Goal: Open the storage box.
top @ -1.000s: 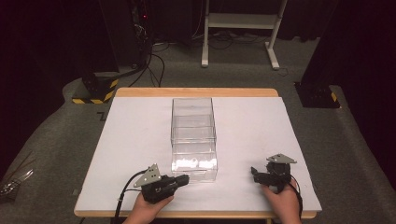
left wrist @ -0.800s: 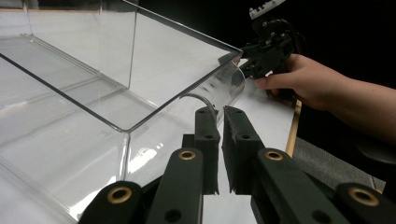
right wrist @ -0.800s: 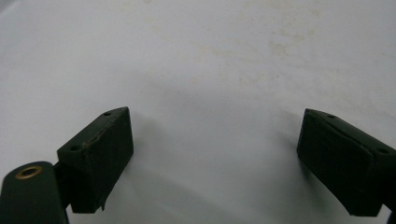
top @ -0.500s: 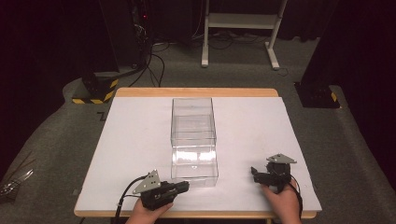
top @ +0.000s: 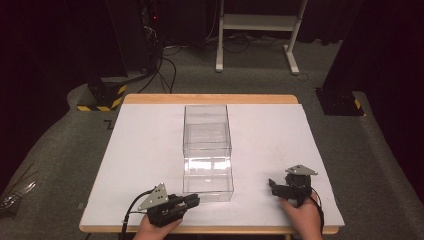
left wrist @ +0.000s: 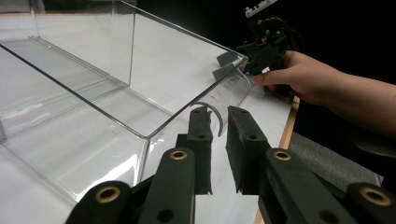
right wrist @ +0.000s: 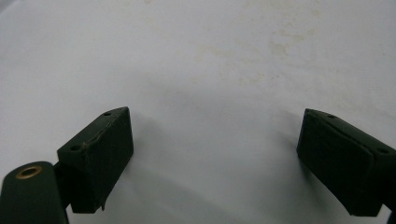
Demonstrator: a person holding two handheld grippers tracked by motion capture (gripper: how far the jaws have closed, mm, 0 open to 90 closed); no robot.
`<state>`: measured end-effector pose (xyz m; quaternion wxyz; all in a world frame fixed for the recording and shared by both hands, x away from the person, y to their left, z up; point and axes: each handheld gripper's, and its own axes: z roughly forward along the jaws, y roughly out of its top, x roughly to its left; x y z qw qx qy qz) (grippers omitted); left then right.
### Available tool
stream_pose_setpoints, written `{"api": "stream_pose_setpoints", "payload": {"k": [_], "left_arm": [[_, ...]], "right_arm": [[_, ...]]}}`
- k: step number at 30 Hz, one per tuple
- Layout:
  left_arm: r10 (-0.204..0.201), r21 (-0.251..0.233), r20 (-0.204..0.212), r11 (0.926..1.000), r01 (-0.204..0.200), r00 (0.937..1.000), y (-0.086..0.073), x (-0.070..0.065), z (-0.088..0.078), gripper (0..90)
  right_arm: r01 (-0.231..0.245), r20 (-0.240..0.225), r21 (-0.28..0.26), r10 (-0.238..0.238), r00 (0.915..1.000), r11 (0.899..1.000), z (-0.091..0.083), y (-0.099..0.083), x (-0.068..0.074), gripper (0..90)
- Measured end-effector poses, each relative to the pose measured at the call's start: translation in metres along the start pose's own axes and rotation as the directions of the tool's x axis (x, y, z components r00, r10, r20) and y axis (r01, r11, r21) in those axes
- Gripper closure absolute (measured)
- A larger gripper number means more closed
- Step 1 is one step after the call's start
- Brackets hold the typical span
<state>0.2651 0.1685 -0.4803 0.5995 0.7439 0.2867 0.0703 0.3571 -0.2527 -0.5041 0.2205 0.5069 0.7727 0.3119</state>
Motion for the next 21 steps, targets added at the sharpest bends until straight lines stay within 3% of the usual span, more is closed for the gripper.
{"api": "stream_pose_setpoints", "payload": {"k": [10,21], "left_arm": [[0.035,0.011,-0.035,0.9993,-0.035,0.9988,0.003,-0.003,-0.003,77.5],[0.030,-0.081,-0.067,0.9961,-0.036,0.9973,0.015,-0.002,-0.015,76.5]], "right_arm": [[0.000,-0.001,0.001,0.000,1.0000,1.000,0.000,0.000,0.000,10.8],[0.000,-0.001,0.001,0.000,1.0000,1.000,0.000,0.000,0.000,10.8]]}}
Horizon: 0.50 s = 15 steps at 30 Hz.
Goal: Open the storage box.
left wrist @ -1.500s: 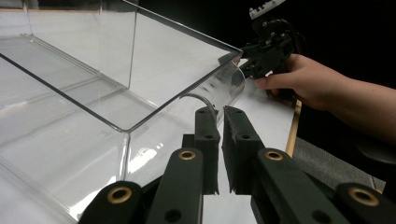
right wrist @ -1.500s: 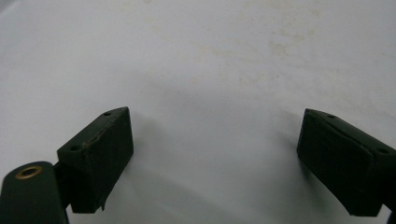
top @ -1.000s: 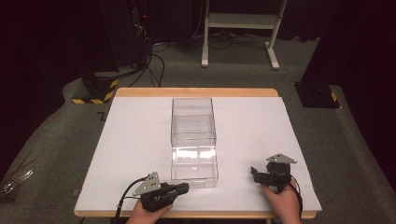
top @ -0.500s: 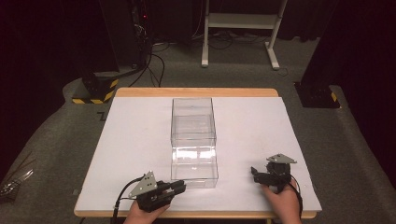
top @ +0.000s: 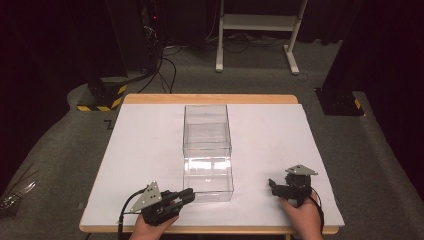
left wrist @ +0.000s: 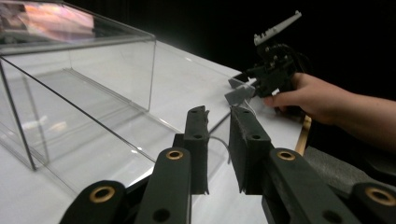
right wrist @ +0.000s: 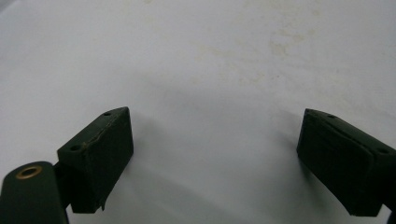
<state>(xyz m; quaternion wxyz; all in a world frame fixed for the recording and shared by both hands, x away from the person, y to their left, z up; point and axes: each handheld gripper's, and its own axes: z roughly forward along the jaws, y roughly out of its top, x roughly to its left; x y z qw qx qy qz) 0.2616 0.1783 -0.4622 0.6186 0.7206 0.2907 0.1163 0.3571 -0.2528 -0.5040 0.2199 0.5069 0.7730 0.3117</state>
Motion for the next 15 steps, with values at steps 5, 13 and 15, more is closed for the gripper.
{"api": "stream_pose_setpoints", "payload": {"k": [5,13,15], "left_arm": [[0.005,-0.040,-0.004,0.9992,-0.005,1.0000,0.009,0.003,-0.002,74.2],[0.038,-0.077,-0.025,0.9962,-0.040,0.9990,0.019,0.007,-0.006,62.0],[0.033,-0.082,-0.063,0.9959,-0.039,0.9974,0.021,0.013,-0.010,59.6]], "right_arm": [[0.002,0.000,-0.001,-0.002,1.0000,1.000,0.000,0.000,0.000,10.8],[0.003,0.001,-0.001,-0.003,1.0000,1.000,0.000,0.000,0.000,10.9],[0.003,0.001,-0.001,-0.003,1.0000,1.000,0.000,0.000,0.000,10.9]]}}
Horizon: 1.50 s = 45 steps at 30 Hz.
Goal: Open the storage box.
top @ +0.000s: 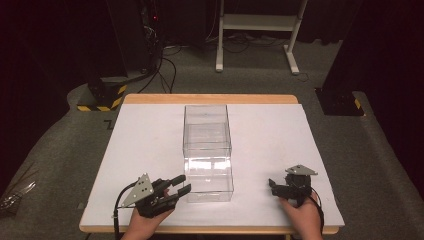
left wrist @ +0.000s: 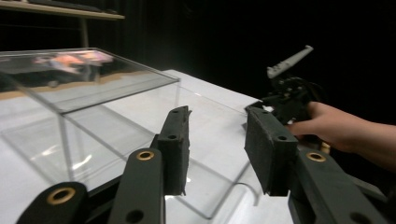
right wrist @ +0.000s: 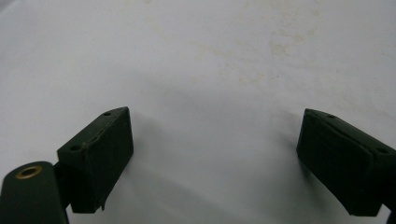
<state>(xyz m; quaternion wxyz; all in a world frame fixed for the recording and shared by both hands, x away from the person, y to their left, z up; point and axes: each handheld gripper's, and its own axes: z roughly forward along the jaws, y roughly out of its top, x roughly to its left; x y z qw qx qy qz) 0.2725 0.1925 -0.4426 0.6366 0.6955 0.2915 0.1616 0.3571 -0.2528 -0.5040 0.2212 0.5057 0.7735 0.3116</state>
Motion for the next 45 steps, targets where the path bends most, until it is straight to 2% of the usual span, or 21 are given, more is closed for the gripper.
{"api": "stream_pose_setpoints", "payload": {"k": [4,7,8,9,14,17,18,19,21,22,24,25,26,28,29,30,33,34,35,37,45], "left_arm": [[-0.021,0.006,-0.046,0.9998,0.021,0.9987,0.000,0.010,-0.005,57.4],[-0.038,0.018,-0.117,0.9990,0.040,0.9924,-0.001,0.025,-0.015,56.4],[-0.038,0.018,-0.117,0.9990,0.040,0.9924,-0.001,0.025,-0.015,56.1],[-0.030,0.030,-0.156,0.9989,0.035,0.9873,-0.002,0.032,-0.021,55.8],[-0.043,0.037,-0.219,0.9980,0.052,0.9747,-0.005,0.047,-0.032,55.2],[-0.045,0.058,-0.285,0.9962,0.064,0.9576,-0.007,0.058,-0.040,53.9],[-0.036,0.080,-0.328,0.9946,0.065,0.9439,-0.009,0.064,-0.044,53.3],[-0.036,0.080,-0.328,0.9946,0.065,0.9439,-0.009,0.064,-0.044,52.8],[-0.011,0.127,-0.380,0.9899,0.064,0.9249,-0.012,0.070,-0.047,52.0],[0.000,0.154,-0.408,0.9858,0.068,0.9131,-0.016,0.074,-0.048,51.3],[0.009,0.190,-0.441,0.9783,0.083,0.8975,-0.021,0.080,-0.048,48.3],[0.025,0.237,-0.470,0.9666,0.098,0.8821,-0.028,0.087,-0.046,47.2],[0.034,0.262,-0.484,0.9590,0.108,0.8745,-0.032,0.090,-0.045,46.4],[0.056,0.318,-0.495,0.9405,0.121,0.8669,-0.039,0.095,-0.041,45.0],[0.056,0.318,-0.495,0.9405,0.121,0.8669,-0.039,0.095,-0.041,44.6],[0.069,0.346,-0.504,0.9296,0.128,0.8610,-0.042,0.096,-0.039,44.6],[0.100,0.420,-0.512,0.8958,0.147,0.8532,-0.051,0.100,-0.032,42.2],[0.096,0.459,-0.513,0.8703,0.178,0.8532,-0.053,0.102,-0.028,41.5],[0.093,0.473,-0.513,0.8601,0.191,0.8533,-0.053,0.104,-0.026,39.7],[0.068,0.462,-0.517,0.8612,0.211,0.8533,-0.053,0.105,-0.026,37.2],[0.062,0.457,-0.519,0.8632,0.215,0.8528,-0.054,0.105,-0.026,37.0]], "right_arm": [[-0.002,0.000,0.001,0.002,1.0000,1.000,0.000,0.000,0.000,10.9],[0.000,0.000,0.000,0.000,1.0000,1.000,0.000,0.000,0.000,10.9],[0.000,0.000,0.000,0.000,1.0000,1.000,0.000,0.000,0.000,10.9],[-0.001,0.000,0.000,0.001,1.0000,1.000,0.000,0.000,0.000,10.9],[-0.001,-0.001,0.000,0.001,1.0000,1.000,0.000,0.000,0.000,10.9],[0.000,0.000,0.000,0.000,1.0000,1.000,0.000,0.000,0.000,10.9],[-0.001,-0.001,0.000,0.001,1.0000,1.000,0.000,0.000,0.000,10.9],[-0.001,-0.001,0.000,0.001,1.0000,1.000,0.000,0.000,0.000,10.9],[-0.001,-0.001,0.000,0.001,1.0000,1.000,0.000,0.000,0.000,10.9],[-0.001,-0.001,0.000,0.001,1.0000,1.000,0.000,0.000,0.000,10.9],[-0.003,-0.001,0.001,0.003,1.0000,1.000,0.000,0.000,0.000,10.9],[-0.002,0.000,0.001,0.002,1.0000,1.000,0.000,0.000,0.000,10.9],[-0.001,-0.001,0.000,0.001,1.0000,1.000,0.000,0.000,0.000,10.9],[-0.001,-0.001,0.000,0.001,1.0000,1.000,0.000,0.000,0.000,10.9],[-0.001,-0.001,0.000,0.001,1.0000,1.000,0.000,0.000,0.000,10.9],[-0.001,-0.001,0.000,0.001,1.0000,1.000,0.000,0.000,0.000,10.9],[-0.003,-0.001,0.001,0.003,1.0000,1.000,0.000,0.000,0.000,10.9],[-0.003,-0.001,0.001,0.003,1.0000,1.000,0.000,0.000,0.000,10.9],[-0.001,-0.001,0.000,0.001,1.0000,1.000,0.000,0.000,0.000,10.9],[-0.003,-0.001,0.001,0.003,1.0000,1.000,0.000,0.000,0.000,10.9],[-0.004,-0.002,-0.001,0.004,1.0000,1.000,0.000,0.000,0.000,11.0]]}}
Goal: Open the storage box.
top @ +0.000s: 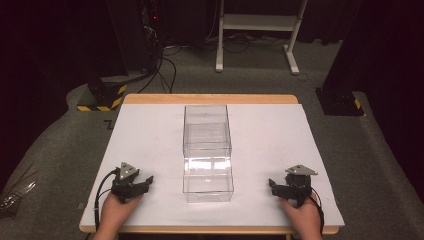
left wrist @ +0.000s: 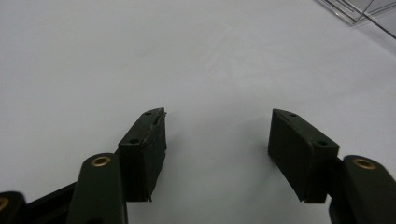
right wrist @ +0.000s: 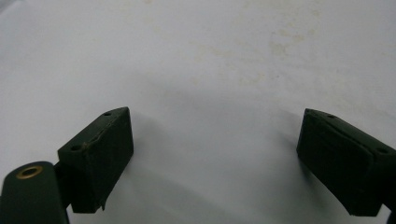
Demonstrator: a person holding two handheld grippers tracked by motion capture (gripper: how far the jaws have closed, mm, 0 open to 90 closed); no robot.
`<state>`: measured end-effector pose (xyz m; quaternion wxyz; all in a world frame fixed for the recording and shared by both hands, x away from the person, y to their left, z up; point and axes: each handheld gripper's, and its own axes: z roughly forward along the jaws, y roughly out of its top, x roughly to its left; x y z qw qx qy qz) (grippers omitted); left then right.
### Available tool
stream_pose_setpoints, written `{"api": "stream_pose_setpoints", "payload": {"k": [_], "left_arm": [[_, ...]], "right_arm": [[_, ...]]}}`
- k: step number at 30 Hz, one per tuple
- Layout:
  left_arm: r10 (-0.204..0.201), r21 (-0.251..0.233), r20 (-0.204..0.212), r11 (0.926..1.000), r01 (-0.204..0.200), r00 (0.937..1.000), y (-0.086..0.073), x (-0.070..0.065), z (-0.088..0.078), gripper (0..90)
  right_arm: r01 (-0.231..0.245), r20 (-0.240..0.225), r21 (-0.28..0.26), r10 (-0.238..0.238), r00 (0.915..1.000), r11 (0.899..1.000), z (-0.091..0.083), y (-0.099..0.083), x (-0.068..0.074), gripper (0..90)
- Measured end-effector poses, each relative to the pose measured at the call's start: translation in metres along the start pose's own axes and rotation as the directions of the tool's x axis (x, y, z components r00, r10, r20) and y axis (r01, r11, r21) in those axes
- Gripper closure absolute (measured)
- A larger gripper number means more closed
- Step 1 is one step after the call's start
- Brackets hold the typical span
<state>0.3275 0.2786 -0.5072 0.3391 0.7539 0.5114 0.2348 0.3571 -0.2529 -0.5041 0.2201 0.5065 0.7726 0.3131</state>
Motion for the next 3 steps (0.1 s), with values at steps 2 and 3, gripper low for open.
{"api": "stream_pose_setpoints", "payload": {"k": [2,3], "left_arm": [[0.001,-0.001,0.000,1.0000,-0.001,1.0000,0.0000,0.0002,0.0000,37.0],[0.001,-0.001,-0.001,1.0000,-0.001,1.0000,0.0000,0.0001,0.0000,36.9]], "right_arm": [[-0.001,0.001,0.001,0.001,1.0000,1.000,-0.0001,0.0001,0.0001,10.9],[0.000,0.002,0.001,0.000,1.0000,1.000,-0.0001,0.0001,0.0001,11.0]]}}
